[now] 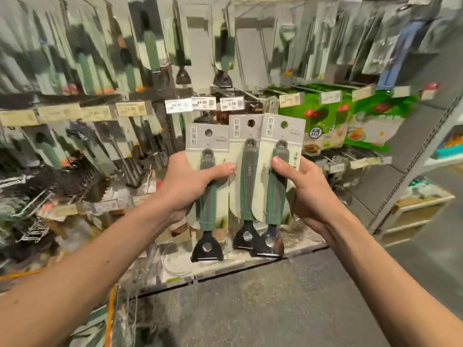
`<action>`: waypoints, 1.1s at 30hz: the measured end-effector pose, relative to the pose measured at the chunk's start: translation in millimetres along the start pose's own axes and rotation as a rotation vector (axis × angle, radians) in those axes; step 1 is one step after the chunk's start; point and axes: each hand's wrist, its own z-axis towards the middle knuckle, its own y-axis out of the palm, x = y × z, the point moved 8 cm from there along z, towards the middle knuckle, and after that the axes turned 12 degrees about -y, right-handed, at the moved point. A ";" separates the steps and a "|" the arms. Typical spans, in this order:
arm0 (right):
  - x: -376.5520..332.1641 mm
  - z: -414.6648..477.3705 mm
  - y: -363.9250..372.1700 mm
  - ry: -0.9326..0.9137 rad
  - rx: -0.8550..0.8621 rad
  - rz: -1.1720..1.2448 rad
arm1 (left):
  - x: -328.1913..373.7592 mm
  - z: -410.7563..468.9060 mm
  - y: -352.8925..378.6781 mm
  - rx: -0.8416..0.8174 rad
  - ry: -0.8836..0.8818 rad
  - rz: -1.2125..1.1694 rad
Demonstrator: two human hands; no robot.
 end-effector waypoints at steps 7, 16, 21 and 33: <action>-18.4 114.0 -37.3 0.012 -0.074 -0.061 | 29.9 92.4 65.1 0.045 0.031 -0.085; -55.4 236.1 -15.8 -0.039 -0.260 -0.072 | 107.3 167.0 63.3 0.046 0.104 -0.109; -47.8 287.7 7.4 -0.063 -0.352 -0.092 | 123.9 201.9 38.8 0.124 0.107 -0.157; -34.1 380.8 67.3 -0.266 -0.609 -0.252 | 151.8 265.1 -31.8 0.502 0.311 -0.118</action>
